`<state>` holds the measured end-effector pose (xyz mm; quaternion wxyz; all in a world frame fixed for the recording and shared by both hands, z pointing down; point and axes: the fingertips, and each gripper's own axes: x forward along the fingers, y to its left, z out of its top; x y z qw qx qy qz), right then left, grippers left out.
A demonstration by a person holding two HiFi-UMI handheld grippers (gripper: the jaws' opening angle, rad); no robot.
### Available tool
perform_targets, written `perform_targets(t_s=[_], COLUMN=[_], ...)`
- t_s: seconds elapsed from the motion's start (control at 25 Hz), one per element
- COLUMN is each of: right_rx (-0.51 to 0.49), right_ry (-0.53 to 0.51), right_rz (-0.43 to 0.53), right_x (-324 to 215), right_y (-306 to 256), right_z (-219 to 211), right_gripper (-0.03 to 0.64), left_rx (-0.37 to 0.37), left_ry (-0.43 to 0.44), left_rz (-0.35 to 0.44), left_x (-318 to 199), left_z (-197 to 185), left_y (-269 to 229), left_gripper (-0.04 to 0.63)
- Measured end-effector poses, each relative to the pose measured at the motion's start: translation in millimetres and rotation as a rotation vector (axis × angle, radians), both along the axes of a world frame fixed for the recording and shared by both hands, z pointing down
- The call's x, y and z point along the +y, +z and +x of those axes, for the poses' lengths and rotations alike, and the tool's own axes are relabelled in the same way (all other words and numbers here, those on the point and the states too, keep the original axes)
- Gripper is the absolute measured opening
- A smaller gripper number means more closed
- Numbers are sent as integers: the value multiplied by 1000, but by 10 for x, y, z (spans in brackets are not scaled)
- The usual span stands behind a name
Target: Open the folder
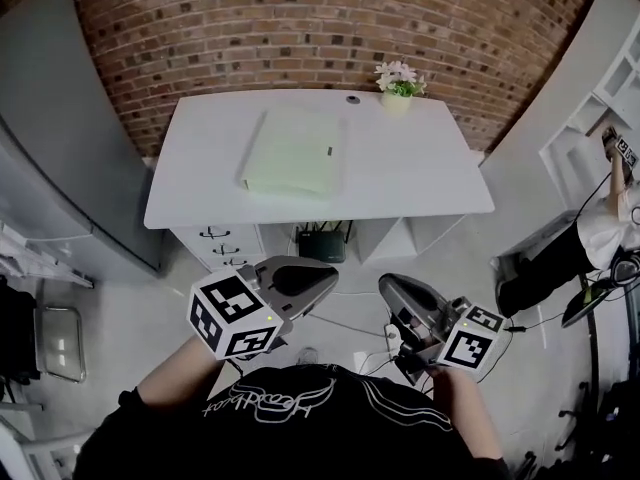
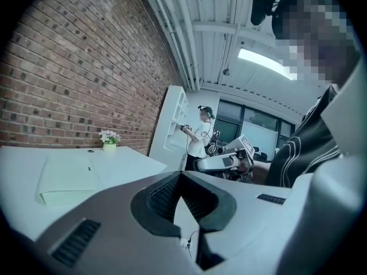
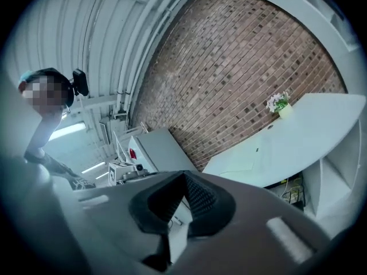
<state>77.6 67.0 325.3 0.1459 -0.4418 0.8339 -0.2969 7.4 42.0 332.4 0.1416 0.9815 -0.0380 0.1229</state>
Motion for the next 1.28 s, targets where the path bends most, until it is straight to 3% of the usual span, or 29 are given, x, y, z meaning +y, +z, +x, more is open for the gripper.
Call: perform_targets(t_s=[0.12,0.4,0.6,0.8,1.08,1.28], right_rx=[41,33,18,4,-61,-97], right_ry=[4,6,9,-8,-13,-14], right_rz=[10,-25,-67,-90,-133,-169], right_x=[-250,-473,-697,-995,-1508,-1805], right_y=[17,194,327,437,671,832], right_z=[0,94,192,309,439,516], right_gripper=[3,3,3,3,3,3], left_rx=[-16,-47,-62,-81,-230,-325], left_ry=[-24,-56,-127,-161,-170,-151], left_rz=[18,87,51,78,166,185], left_x=[-267,-631,-987,-1307,-1781,-2096], left_z=[-22,2,36,121,207,298], left_y=[45,187,349,425,745,1035], left_gripper=[2,2,2,2,2,5])
